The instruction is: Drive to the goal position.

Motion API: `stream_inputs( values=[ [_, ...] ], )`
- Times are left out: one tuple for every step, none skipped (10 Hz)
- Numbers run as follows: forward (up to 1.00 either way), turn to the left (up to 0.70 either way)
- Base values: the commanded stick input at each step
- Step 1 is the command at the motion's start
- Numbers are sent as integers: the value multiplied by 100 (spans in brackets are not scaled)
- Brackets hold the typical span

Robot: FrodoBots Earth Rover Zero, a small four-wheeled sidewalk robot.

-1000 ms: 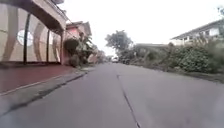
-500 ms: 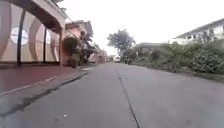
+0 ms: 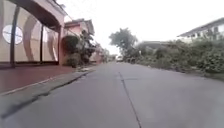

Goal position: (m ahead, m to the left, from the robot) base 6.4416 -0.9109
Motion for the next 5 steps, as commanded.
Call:
stream_inputs(
  values=[
    [100, 8],
    [100, 8],
    [100, 8],
    [100, 8],
    [100, 8]
  ],
)
